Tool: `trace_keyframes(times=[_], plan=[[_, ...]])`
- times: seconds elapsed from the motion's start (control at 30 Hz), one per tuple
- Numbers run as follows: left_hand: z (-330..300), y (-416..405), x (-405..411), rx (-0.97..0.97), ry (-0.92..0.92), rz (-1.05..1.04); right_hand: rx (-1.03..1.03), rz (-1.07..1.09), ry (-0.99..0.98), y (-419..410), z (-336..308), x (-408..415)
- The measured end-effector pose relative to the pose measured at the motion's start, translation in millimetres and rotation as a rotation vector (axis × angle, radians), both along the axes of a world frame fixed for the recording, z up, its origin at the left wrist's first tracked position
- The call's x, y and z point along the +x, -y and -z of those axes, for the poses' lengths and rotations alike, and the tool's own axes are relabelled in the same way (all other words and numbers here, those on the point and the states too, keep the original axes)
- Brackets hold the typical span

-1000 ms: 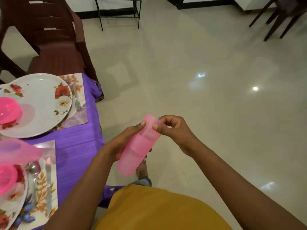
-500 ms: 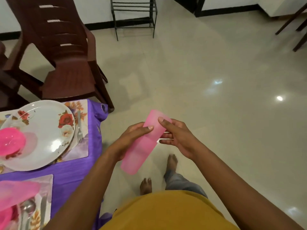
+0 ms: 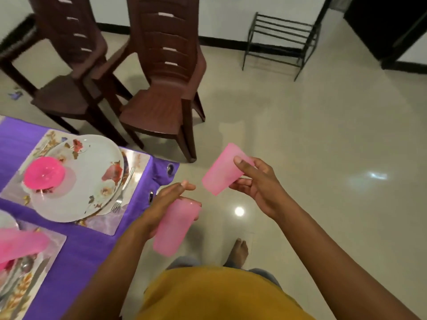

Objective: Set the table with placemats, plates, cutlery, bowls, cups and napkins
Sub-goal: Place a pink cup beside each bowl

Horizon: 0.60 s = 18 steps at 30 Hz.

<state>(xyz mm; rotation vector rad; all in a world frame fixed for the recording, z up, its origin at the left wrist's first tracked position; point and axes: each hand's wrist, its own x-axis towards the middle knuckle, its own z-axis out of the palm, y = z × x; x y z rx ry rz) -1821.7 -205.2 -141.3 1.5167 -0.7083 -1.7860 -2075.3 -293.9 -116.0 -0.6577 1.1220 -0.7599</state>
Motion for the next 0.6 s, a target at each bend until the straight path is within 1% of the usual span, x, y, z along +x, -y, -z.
trace_keyframes(times=[0.07,0.17,0.4,0.5,0.6], plan=[[2,7,3,0.001,0.020,-0.100,-0.013,-0.088,0.011,29,-1,4],[8,17,12,-0.046,0.119,-0.233,-0.019,-0.186,0.013,66,3,25],[14,58,52,-0.082,0.284,-0.381,-0.064,-0.381,-0.063,136,11,106],[20,78,80,-0.022,0.302,-0.462,-0.054,-0.417,-0.066,159,11,144],[18,97,108,0.021,0.267,-0.429,-0.054,-0.468,-0.089,178,9,179]])
